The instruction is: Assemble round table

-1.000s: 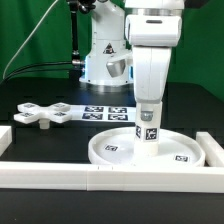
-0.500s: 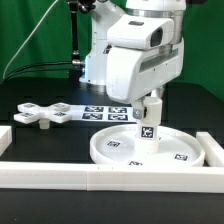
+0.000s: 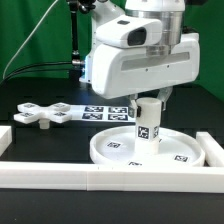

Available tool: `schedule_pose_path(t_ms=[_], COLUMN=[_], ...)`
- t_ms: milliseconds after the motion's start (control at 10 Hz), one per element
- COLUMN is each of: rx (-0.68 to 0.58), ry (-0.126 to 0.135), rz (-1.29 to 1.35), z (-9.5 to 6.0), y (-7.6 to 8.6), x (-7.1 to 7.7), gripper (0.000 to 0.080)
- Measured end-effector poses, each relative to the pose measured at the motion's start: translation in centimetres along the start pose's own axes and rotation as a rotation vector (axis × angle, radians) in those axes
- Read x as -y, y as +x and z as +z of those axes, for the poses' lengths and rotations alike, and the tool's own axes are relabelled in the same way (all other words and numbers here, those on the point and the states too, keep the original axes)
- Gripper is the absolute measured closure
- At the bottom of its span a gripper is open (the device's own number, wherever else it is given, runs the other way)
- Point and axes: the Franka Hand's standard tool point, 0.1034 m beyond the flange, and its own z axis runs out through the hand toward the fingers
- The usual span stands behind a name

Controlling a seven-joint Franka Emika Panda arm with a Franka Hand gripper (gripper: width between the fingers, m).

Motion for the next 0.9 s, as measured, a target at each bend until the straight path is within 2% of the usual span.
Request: schedule_pose_path(t_ms=[400,900], rx=[0.032,0.048], ry=[0.045,0.055], rz=[0.513,0.848], z=[0.07,0.14], y=[-0.61,-0.61], x=[0.46,0.78], gripper=[0.0392,0.0392])
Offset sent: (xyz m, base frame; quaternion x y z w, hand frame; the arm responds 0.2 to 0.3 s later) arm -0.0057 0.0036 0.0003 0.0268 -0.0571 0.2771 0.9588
